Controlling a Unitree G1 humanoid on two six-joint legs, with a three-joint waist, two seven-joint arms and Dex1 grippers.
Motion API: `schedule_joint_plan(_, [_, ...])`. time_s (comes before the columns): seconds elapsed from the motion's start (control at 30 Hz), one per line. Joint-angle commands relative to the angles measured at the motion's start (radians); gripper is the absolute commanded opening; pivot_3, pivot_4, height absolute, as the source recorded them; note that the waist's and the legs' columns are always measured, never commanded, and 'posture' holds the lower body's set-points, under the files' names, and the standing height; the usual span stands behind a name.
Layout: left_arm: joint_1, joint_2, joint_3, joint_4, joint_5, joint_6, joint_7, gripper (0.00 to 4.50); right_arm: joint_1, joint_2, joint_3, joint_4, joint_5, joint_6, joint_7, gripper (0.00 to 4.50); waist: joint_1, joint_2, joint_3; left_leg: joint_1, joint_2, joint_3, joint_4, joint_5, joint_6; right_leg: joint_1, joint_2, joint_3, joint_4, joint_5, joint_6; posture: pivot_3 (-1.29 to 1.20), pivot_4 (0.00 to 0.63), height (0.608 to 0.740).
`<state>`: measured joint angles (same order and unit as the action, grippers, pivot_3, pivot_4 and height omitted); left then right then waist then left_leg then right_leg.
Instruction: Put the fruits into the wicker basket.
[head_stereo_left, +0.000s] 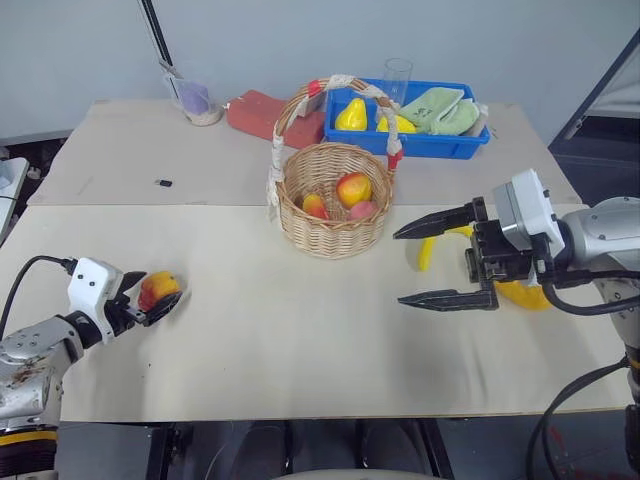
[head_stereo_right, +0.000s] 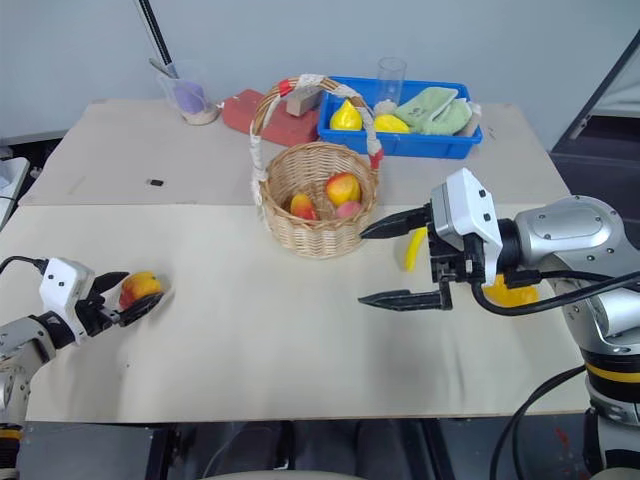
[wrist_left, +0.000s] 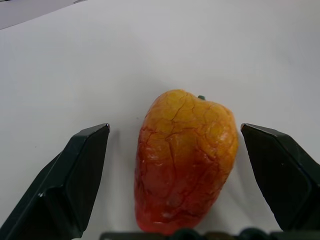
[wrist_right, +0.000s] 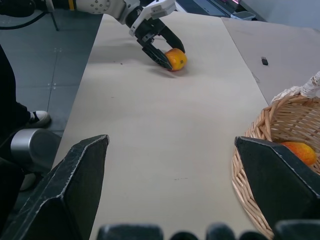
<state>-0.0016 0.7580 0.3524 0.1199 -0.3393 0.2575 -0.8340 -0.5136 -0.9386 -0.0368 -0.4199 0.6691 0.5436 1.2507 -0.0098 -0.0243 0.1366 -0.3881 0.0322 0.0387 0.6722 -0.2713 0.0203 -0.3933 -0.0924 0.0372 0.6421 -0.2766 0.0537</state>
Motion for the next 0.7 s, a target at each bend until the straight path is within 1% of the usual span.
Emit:
schedule_joint_plan(0.03, [-0.027,-0.005,-0.004,0.024,0.02,-0.048,0.013,3.18,-0.009,-0.001,-0.021,-0.005,-0.008,-0.016,-0.012,4.5,0.0,0.0,0.0,0.0,0.0,0.0,0.0,0.0,0.0,0.0,0.0,0.0,0.0,0.0,0.0,0.0,0.15,0.74])
schedule_joint_plan(0.1, [-0.037,-0.01,-0.004,0.03,0.014,-0.052,0.009,2.25,-0.008,0.0,-0.025,-0.004,-0.01,-0.017,-0.017,4.5,0.001,0.0,0.0,0.0,0.0,0.0,0.0,0.0,0.0,0.0,0.0,0.0,0.0,0.0,0.0,0.0,0.15,0.74])
schedule_joint_plan(0.13, [-0.04,-0.011,-0.005,0.024,0.01,-0.05,0.004,1.91,-0.006,-0.001,-0.029,-0.005,-0.009,-0.016,-0.02,4.5,0.001,0.0,0.0,0.0,0.0,0.0,0.0,0.0,0.0,0.0,0.0,0.0,0.0,0.0,0.0,0.0,0.15,0.74])
schedule_joint_plan(0.17, [-0.041,-0.011,-0.005,0.014,0.005,-0.047,0.0,1.81,-0.004,-0.002,-0.033,-0.006,-0.009,-0.015,-0.023,4.5,0.0,0.0,0.0,0.0,0.0,0.0,0.0,0.0,0.0,0.0,0.0,0.0,0.0,0.0,0.0,0.0,0.15,0.74])
schedule_joint_plan(0.27, [-0.037,-0.004,0.003,-0.056,-0.028,-0.02,-0.02,1.81,0.008,-0.01,-0.052,-0.014,-0.008,-0.01,-0.032,4.5,0.0,0.0,0.0,0.0,0.0,0.0,0.0,0.0,0.0,0.0,0.0,0.0,0.0,0.0,0.0,0.0,0.15,0.74])
schedule_joint_plan(0.37, [-0.042,0.007,-0.015,-0.202,-0.094,0.053,-0.05,1.81,0.025,-0.022,-0.08,-0.019,-0.005,-0.001,-0.046,4.5,0.003,0.0,0.0,-0.001,0.0,-0.001,0.0,0.0,0.0,0.0,-0.001,0.0,0.0,0.0,0.0,0.0,0.15,0.74])
schedule_joint_plan(0.43, [-0.136,-0.003,-0.072,-0.352,-0.161,0.141,-0.038,1.81,0.045,-0.034,-0.113,-0.02,-0.004,0.01,-0.069,4.5,0.014,0.0,0.0,-0.002,0.0,-0.001,0.0,0.0,0.0,-0.001,-0.001,0.0,0.0,0.0,0.0,0.0,0.15,0.74])
schedule_joint_plan(0.53, [-0.318,-0.042,-0.172,-0.457,-0.189,0.221,0.007,1.81,0.072,-0.04,-0.153,-0.026,-0.006,0.021,-0.111,4.5,0.03,0.0,0.0,-0.004,-0.001,-0.003,0.005,0.0,0.0,0.0,-0.001,-0.002,0.001,0.001,0.001,0.0,0.15,0.74])
schedule_joint_plan(0.6, [-0.428,-0.08,-0.24,-0.453,-0.155,0.223,0.035,1.81,0.085,-0.038,-0.17,-0.027,-0.013,0.03,-0.146,4.5,0.027,-0.001,0.0,-0.004,-0.002,-0.003,0.006,0.0,0.0,0.001,0.0,-0.001,0.0,0.001,0.002,0.0,0.15,0.74])
schedule_joint_plan(0.7, [-0.571,-0.145,-0.334,-0.363,-0.066,0.187,0.076,1.81,0.089,-0.026,-0.169,-0.019,-0.048,0.023,-0.205,4.5,0.02,0.0,0.0,-0.003,-0.004,-0.002,0.006,0.0,0.001,0.002,0.001,0.0,0.0,0.002,0.003,0.0,0.15,0.74])
